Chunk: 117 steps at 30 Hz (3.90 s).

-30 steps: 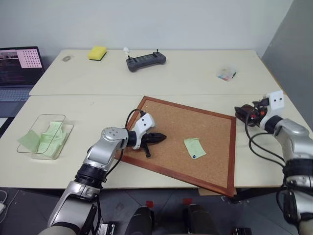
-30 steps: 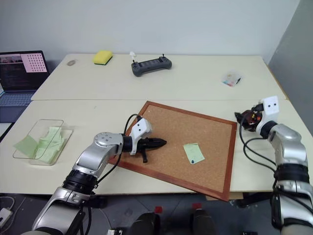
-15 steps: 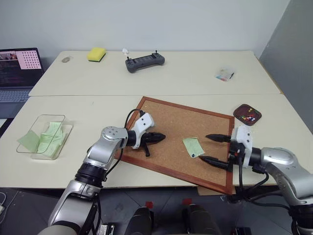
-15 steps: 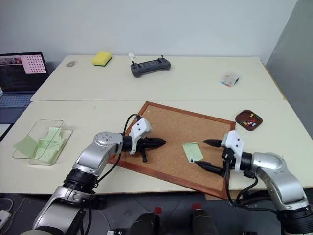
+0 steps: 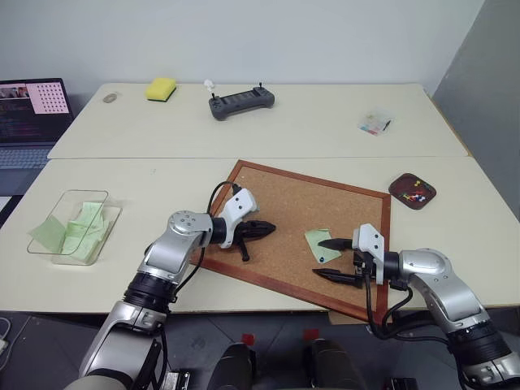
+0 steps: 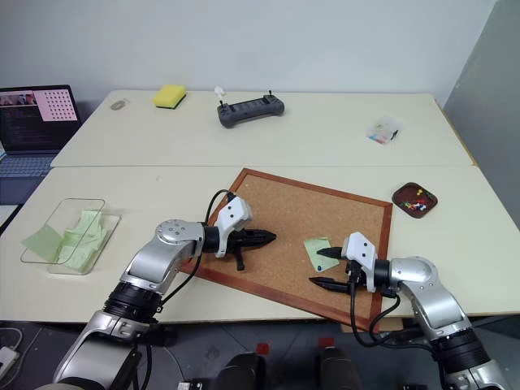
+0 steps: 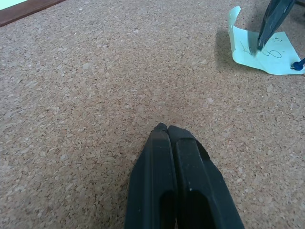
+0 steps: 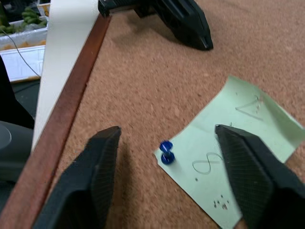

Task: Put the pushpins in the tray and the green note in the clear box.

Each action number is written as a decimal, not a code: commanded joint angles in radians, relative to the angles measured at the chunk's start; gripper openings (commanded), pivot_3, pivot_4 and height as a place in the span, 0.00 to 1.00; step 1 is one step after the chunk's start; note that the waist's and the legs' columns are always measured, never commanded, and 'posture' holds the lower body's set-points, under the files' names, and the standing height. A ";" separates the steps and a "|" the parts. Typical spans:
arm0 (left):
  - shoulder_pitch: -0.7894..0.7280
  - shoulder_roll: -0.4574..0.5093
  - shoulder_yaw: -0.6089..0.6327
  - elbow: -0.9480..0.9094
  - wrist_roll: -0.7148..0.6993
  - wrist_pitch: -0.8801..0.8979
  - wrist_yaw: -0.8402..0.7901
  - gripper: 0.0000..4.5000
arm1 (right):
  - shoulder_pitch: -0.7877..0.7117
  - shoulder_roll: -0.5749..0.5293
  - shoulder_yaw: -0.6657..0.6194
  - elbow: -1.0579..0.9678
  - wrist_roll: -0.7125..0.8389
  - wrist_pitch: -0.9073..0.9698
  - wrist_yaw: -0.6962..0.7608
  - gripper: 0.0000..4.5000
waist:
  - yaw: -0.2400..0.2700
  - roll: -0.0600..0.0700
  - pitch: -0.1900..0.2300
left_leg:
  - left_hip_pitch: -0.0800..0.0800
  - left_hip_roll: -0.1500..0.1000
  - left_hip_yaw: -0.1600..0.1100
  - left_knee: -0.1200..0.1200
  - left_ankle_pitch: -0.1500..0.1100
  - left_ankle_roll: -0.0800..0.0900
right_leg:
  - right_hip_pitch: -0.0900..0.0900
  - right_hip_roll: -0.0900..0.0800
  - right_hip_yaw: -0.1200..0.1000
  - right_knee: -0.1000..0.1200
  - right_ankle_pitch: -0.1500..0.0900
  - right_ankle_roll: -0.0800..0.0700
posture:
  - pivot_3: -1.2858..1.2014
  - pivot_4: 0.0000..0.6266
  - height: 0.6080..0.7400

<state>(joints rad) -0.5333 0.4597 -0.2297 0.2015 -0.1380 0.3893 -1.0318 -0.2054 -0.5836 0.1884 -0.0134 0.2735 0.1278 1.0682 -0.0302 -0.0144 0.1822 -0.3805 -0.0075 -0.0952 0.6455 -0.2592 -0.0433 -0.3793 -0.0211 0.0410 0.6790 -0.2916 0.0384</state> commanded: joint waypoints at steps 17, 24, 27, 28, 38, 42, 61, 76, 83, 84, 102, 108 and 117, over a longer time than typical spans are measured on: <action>0.026 0.009 -0.024 -0.025 0.004 0.034 -0.003 0.00 | -0.030 -0.006 -0.026 -0.032 0.009 -0.027 0.033 0.01 | 0.000 0.000 0.000 | 0.000 0.000 -0.001 0.000 0.000 0.000 | 0.000 0.000 0.000 0.000 0.000 0.000 | 0.52 0.24 1.00; 0.030 0.011 -0.024 -0.028 0.006 0.033 -0.002 0.00 | -0.059 -0.052 -0.093 -0.189 0.101 0.095 0.031 0.01 | 0.000 0.000 0.000 | -0.001 0.000 -0.002 0.000 0.000 0.000 | -0.001 0.000 0.000 0.000 0.000 0.000 | 0.52 0.24 1.00; 0.031 0.008 -0.027 -0.023 0.007 0.027 -0.001 0.00 | -0.073 -0.068 -0.106 -0.232 0.118 0.128 0.025 0.01 | -0.001 0.000 0.000 | 0.000 0.000 -0.003 0.000 0.000 0.000 | 0.000 0.000 0.000 0.000 0.000 0.000 | 0.52 0.24 1.00; 0.032 0.007 -0.028 -0.022 0.008 0.026 -0.001 0.00 | -0.078 -0.072 -0.109 -0.245 0.123 0.139 0.024 0.01 | 0.000 0.000 0.000 | 0.000 0.000 -0.003 0.000 0.000 0.000 | 0.000 0.000 0.000 0.000 0.000 0.000 | 0.52 0.24 1.00; 0.008 -0.013 0.008 -0.021 -0.035 0.023 -0.010 0.04 | -0.110 -0.071 -0.137 -0.235 0.126 0.171 -0.007 0.00 | 0.001 0.000 0.000 | 0.000 0.000 -0.003 0.000 0.000 0.000 | 0.000 0.000 0.000 0.000 0.000 0.000 | 0.52 0.24 1.00; -0.001 -0.009 0.018 -0.031 -0.057 0.037 -0.019 0.21 | -0.098 -0.071 -0.172 -0.234 0.143 0.194 -0.034 0.00 | 0.001 0.000 0.000 | -0.001 0.000 -0.003 0.000 0.000 0.000 | 0.000 0.000 0.000 0.000 0.000 0.000 | 0.52 0.24 1.00; -0.001 -0.009 -0.024 0.002 -0.005 -0.032 -0.010 0.52 | -0.462 -0.054 -0.395 0.551 -0.029 0.215 -0.537 0.00 | -0.003 0.000 0.000 | -0.001 0.000 0.004 0.000 0.000 0.000 | -0.002 0.000 0.002 0.002 0.000 -0.001 | 0.52 0.24 1.00; 0.041 0.019 -0.014 -0.071 -0.018 0.012 -0.006 0.53 | -0.649 -0.021 -0.366 1.017 -0.131 0.011 -0.591 0.14 | -0.005 0.000 0.000 | -0.002 0.000 0.007 -0.001 0.000 0.000 | -0.004 -0.001 0.005 0.001 0.000 -0.001 | 0.52 0.24 1.00; 0.039 0.019 -0.014 -0.073 -0.018 0.020 -0.008 0.53 | -0.649 -0.020 -0.373 1.025 -0.139 -0.008 -0.580 0.47 | -0.011 0.000 0.000 | -0.002 0.000 0.008 -0.001 0.000 0.000 | -0.005 0.000 0.005 0.001 0.000 -0.001 | 0.52 0.24 1.00; 0.035 0.018 -0.015 -0.070 -0.018 0.020 -0.008 0.53 | -0.645 -0.021 -0.374 1.016 -0.136 -0.007 -0.574 0.52 | -0.011 0.000 0.000 | -0.002 0.000 0.008 -0.001 0.000 0.000 | -0.005 0.000 0.005 0.001 0.000 -0.001 | 0.52 0.24 1.00; 0.021 -0.005 -0.028 -0.045 -0.012 0.001 -0.014 0.53 | -0.442 -0.082 -0.428 0.458 0.003 0.224 -0.423 1.00 | -0.004 0.000 0.000 | -0.002 0.000 0.007 -0.001 0.000 0.000 | -0.005 -0.001 0.005 0.001 0.000 0.000 | 0.52 0.24 1.00; 0.023 -0.014 -0.034 -0.038 -0.011 -0.009 -0.014 0.53 | -0.346 -0.133 -0.414 0.288 0.055 0.268 -0.305 1.00 | -0.002 0.000 0.000 | -0.003 0.000 0.007 -0.001 0.000 0.000 | -0.005 -0.001 0.005 0.001 0.000 0.000 | 0.52 0.24 1.00; 0.025 -0.011 -0.038 -0.038 -0.016 -0.017 -0.029 0.53 | -0.117 -0.178 -0.274 -0.106 0.212 0.346 0.024 1.00 | -0.001 0.000 0.000 | -0.003 0.000 0.006 0.000 0.000 0.000 | -0.004 -0.001 0.004 0.001 0.000 0.000 | 0.52 0.24 1.00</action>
<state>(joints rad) -0.5176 0.4533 -0.2433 0.1682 -0.1544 0.3680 -1.0393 -0.3400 -0.7495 -0.1110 -0.0308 0.4560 0.4697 1.0417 -0.0315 -0.0143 0.1823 -0.3831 -0.0075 -0.0895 0.6454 -0.2593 -0.0430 -0.3832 -0.0218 0.0446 0.6798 -0.2914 0.0383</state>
